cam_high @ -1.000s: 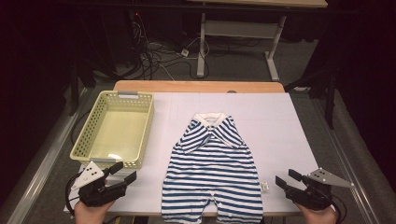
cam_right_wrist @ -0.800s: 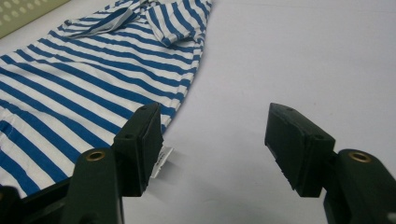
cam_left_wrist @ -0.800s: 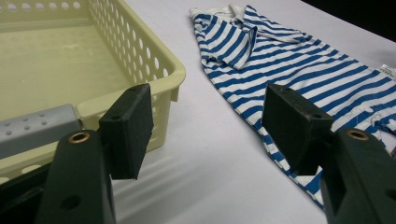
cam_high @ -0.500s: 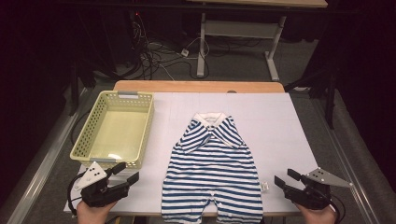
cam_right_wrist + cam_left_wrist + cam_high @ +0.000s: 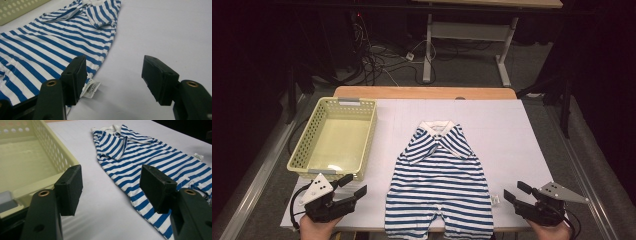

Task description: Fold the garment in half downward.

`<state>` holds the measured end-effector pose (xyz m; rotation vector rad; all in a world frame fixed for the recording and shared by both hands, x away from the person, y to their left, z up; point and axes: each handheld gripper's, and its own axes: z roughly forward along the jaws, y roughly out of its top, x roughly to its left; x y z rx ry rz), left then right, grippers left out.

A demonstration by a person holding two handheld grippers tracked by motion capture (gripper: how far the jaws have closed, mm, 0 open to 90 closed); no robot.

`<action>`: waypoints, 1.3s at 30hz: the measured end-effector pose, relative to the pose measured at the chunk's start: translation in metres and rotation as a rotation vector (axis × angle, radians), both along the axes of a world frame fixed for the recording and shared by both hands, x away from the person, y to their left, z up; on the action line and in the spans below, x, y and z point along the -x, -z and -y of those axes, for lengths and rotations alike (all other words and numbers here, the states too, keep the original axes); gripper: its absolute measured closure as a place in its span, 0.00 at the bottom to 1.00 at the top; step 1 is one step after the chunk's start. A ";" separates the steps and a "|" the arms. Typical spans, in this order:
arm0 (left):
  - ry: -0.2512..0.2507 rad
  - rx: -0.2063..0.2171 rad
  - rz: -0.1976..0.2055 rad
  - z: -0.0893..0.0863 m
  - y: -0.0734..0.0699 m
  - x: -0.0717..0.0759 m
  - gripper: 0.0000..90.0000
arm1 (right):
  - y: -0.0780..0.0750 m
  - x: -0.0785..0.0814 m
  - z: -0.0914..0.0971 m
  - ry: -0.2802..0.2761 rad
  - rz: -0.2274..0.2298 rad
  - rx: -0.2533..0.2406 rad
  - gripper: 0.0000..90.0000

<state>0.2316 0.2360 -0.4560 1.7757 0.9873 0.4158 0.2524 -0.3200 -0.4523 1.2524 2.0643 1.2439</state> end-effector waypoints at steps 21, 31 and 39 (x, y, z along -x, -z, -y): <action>0.090 -0.021 -0.010 0.037 0.001 -0.021 0.38 | -0.001 -0.007 -0.009 -0.002 0.014 0.024 0.44; 0.117 -0.027 -0.022 0.054 0.003 -0.033 0.40 | -0.001 -0.011 -0.013 -0.012 0.019 0.034 0.44; 0.127 -0.041 -0.028 0.065 0.003 -0.040 0.40 | -0.001 -0.015 -0.022 -0.034 0.023 0.044 0.44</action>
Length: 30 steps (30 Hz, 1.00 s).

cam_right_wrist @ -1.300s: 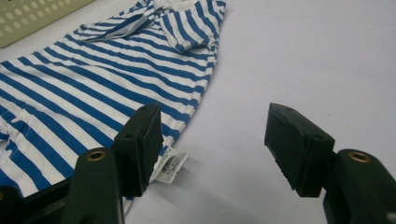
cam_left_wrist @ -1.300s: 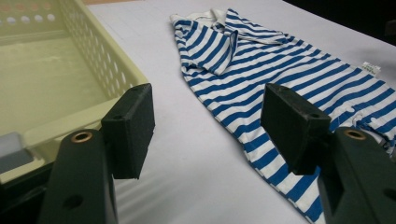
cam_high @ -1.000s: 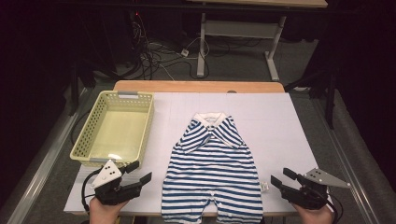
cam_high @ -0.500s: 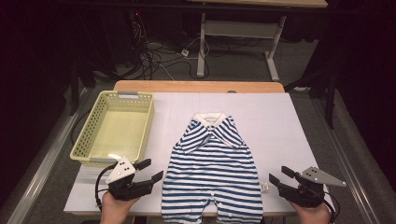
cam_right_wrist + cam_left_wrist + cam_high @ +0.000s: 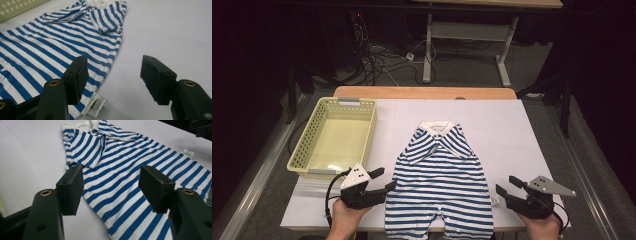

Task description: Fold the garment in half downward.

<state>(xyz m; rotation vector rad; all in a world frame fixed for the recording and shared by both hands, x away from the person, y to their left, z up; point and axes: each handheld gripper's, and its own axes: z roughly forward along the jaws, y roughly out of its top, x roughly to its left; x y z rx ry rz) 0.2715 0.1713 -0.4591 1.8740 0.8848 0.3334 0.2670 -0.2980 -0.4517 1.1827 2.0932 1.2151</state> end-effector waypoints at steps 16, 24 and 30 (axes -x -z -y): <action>0.024 -0.014 0.019 0.015 0.001 -0.011 0.40 | 0.000 -0.007 -0.005 -0.015 -0.027 -0.029 0.45; 0.025 -0.014 0.014 0.018 0.002 -0.017 0.40 | -0.001 -0.008 -0.004 -0.015 -0.029 -0.039 0.46; 0.024 -0.010 0.006 0.020 0.002 -0.021 0.41 | -0.002 -0.012 -0.005 -0.015 -0.034 -0.054 0.46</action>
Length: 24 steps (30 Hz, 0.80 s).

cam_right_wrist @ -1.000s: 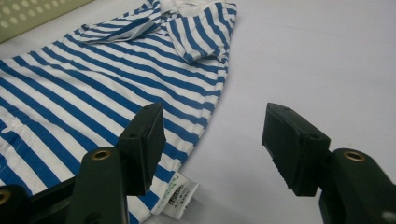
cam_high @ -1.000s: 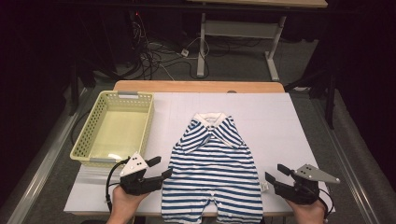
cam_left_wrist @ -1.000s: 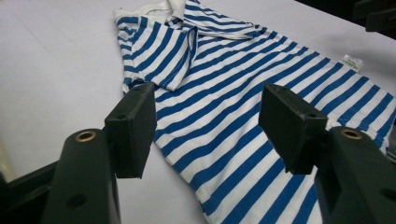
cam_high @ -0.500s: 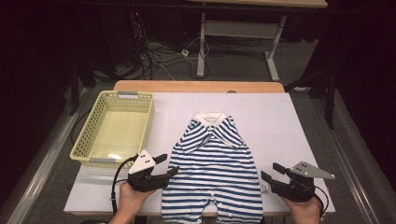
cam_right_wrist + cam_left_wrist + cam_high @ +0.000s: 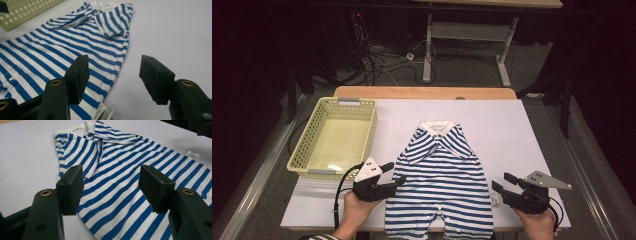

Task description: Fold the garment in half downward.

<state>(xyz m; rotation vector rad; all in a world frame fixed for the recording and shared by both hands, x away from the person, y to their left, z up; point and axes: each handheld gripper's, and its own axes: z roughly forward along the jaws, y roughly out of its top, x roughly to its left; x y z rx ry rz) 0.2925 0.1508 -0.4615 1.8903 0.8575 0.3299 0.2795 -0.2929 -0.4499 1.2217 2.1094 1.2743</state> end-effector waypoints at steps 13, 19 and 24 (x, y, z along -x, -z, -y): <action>0.000 -0.029 -0.003 0.009 -0.001 -0.010 0.43 | 0.000 -0.011 -0.007 -0.013 -0.007 0.008 0.48; 0.003 -0.033 -0.023 0.013 -0.001 -0.015 0.43 | 0.000 -0.016 -0.009 -0.019 -0.024 0.005 0.49; 0.003 -0.053 -0.025 0.017 -0.001 -0.019 0.43 | 0.000 -0.017 -0.008 -0.021 -0.029 -0.007 0.49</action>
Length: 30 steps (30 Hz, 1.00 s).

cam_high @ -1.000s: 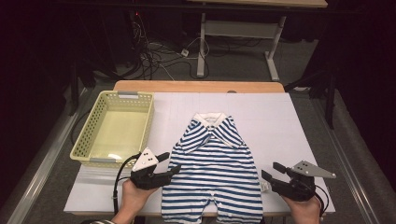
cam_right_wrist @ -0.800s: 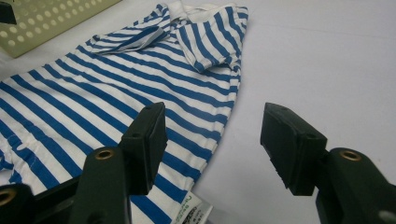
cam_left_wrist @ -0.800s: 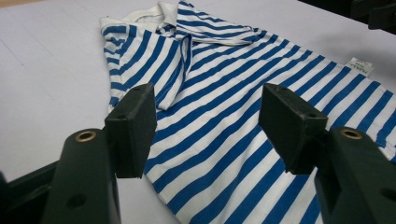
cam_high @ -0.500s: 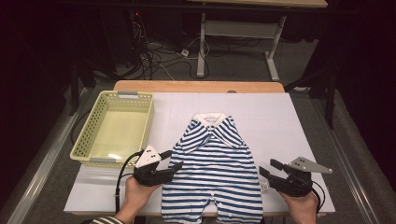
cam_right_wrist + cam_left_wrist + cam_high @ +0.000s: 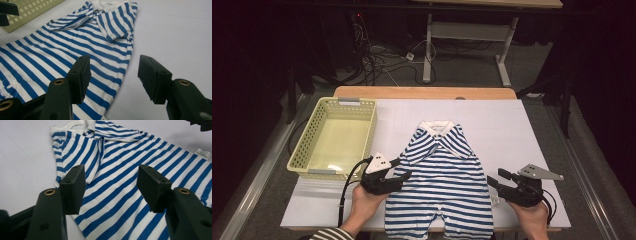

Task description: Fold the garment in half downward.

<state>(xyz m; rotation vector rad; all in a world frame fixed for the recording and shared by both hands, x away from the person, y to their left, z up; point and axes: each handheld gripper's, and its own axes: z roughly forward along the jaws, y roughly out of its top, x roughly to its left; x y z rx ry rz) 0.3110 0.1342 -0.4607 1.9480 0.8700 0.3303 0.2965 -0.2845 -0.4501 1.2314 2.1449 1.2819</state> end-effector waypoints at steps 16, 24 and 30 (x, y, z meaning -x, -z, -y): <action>0.011 -0.048 -0.061 0.015 -0.010 -0.028 0.48 | -0.007 -0.020 -0.009 -0.059 -0.057 0.033 0.59; -0.025 -0.083 -0.077 0.024 -0.019 -0.056 0.47 | -0.013 -0.047 -0.018 -0.092 -0.098 0.096 0.67; -0.039 -0.121 -0.094 0.033 -0.023 -0.074 0.46 | -0.013 -0.070 -0.023 -0.081 -0.132 0.109 0.67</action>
